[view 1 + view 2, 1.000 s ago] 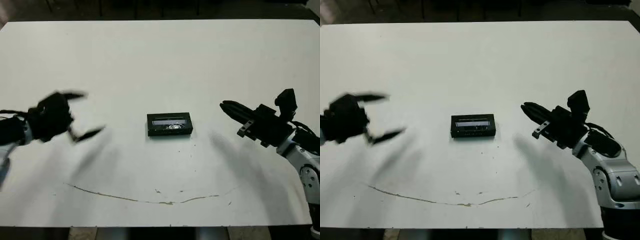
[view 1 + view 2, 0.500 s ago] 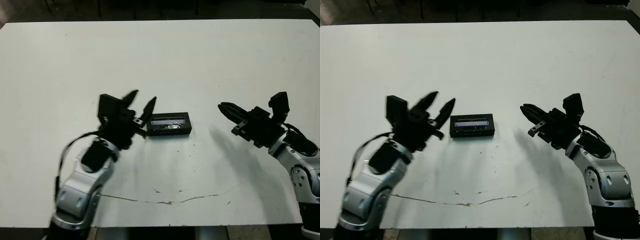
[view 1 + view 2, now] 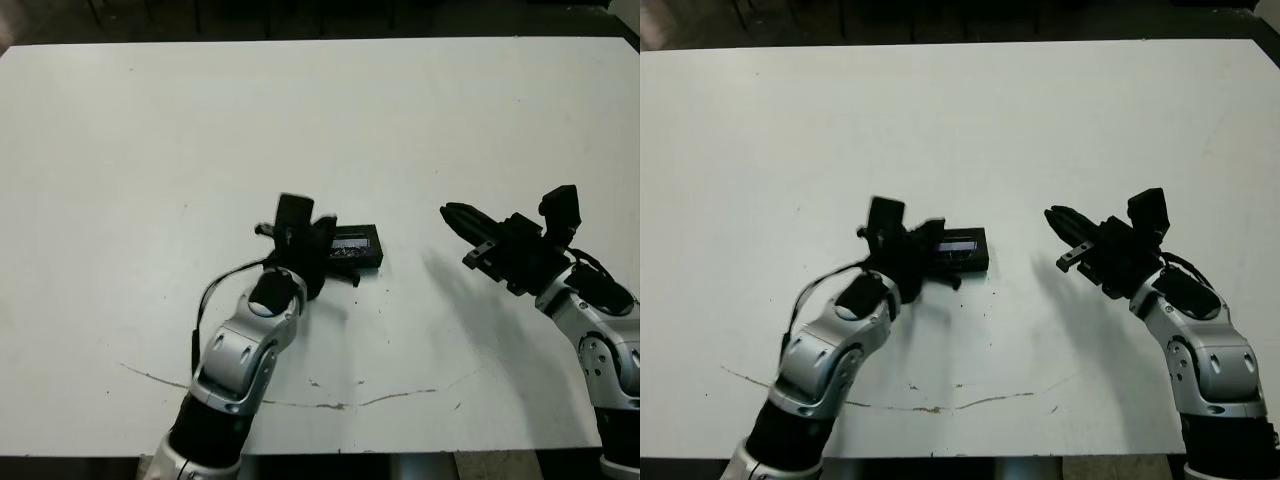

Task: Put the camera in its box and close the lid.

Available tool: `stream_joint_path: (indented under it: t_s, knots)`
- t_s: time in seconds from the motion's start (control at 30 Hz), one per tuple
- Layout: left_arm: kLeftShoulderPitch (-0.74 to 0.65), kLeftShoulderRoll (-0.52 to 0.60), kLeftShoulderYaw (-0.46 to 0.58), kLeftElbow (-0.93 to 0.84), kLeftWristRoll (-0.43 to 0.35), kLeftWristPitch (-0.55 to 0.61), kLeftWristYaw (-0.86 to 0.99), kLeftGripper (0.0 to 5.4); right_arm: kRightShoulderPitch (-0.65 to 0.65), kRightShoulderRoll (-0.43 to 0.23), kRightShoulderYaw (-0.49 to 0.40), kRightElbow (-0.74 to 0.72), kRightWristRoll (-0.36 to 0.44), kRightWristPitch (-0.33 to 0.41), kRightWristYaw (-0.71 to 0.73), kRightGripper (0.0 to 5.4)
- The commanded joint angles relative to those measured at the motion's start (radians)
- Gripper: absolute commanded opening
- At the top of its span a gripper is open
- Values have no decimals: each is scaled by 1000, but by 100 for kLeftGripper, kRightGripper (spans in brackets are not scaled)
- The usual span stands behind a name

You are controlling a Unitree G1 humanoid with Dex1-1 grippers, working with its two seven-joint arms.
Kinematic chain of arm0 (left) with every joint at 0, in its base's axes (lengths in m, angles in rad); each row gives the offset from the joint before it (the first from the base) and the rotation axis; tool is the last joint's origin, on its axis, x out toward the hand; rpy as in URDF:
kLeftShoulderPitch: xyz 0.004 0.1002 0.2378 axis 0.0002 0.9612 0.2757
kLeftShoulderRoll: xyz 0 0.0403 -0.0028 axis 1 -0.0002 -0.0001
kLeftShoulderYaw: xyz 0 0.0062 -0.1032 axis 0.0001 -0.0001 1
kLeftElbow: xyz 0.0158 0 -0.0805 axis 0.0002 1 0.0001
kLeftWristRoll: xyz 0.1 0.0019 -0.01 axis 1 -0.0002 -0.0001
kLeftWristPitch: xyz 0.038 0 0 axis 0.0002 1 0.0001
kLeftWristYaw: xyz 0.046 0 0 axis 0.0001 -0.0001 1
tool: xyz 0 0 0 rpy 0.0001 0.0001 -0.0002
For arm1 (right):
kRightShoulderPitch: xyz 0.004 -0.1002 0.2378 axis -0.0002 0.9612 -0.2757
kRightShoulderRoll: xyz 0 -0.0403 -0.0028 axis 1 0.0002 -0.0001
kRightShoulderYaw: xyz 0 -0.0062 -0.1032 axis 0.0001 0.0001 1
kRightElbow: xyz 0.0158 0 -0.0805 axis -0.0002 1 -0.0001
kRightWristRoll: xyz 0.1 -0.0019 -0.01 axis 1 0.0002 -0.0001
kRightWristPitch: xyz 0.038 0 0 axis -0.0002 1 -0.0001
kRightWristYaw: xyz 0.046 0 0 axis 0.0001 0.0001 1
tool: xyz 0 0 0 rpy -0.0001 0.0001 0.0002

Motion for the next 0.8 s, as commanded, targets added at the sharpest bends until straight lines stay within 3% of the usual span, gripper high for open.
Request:
stream_joint_path:
  t_s: [0.03, 0.17, 0.3, 0.57, 0.8]
  knots:
    - [45, 20, -40, 68, 42, 63, 2, 1, 21, 1, 5, -22, 4, 36, -8, 0]
    - [74, 25, -58, 89, 70, 93, -12, 1, 22, -5, 15, -45, -3, 50, -13, 0]
    - [130, 29, -79, 116, 71, 45, -33, 1, 23, 6, 16, -28, 8, 28, 9, 0]
    - [210, 48, -148, 111, 75, 8, -63, 1, 36, 7, 21, -69, 5, 60, -34, 0]
    - [268, 73, -107, 33, 43, 65, -80, 1, 34, 8, 19, -53, 15, 44, -18, 0]
